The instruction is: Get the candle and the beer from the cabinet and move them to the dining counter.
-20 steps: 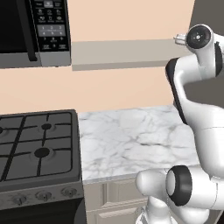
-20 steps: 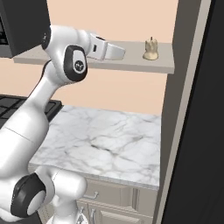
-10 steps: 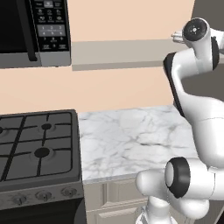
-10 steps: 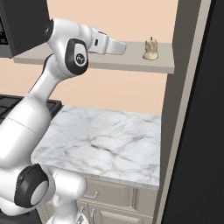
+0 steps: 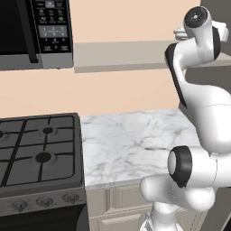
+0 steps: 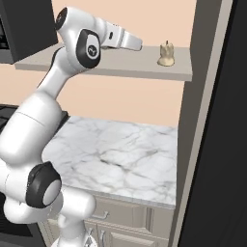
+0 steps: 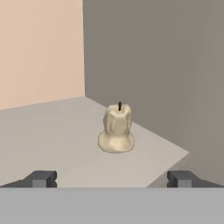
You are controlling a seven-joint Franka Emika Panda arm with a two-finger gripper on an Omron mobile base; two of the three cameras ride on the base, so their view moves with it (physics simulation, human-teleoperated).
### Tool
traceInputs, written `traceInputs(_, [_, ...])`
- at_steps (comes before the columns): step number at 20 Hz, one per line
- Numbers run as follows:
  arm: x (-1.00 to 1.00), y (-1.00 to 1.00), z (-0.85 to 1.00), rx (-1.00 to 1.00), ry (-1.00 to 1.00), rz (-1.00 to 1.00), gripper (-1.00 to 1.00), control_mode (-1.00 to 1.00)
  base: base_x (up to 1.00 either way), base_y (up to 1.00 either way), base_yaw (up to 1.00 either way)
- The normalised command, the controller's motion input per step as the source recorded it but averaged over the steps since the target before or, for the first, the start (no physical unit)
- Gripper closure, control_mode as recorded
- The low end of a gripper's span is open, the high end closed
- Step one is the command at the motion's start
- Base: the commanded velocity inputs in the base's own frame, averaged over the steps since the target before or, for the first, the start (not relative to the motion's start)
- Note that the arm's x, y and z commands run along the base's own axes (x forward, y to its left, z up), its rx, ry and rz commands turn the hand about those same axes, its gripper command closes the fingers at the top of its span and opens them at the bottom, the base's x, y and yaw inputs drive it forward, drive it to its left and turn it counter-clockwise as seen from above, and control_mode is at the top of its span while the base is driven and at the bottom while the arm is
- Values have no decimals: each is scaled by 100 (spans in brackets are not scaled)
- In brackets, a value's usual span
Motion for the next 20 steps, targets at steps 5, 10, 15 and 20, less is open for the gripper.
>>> traceInputs(5, [24,-20,0,1,2,0,-100,-100,0,0,0])
traceInputs(10, [35,-26,1,1,6,0,-100,-100,0,0,0])
traceInputs(15, [33,-31,0,2,2,0,-100,-100,0,0,0])
traceInputs(20, [24,-38,0,3,2,0,-100,-100,0,0,0])
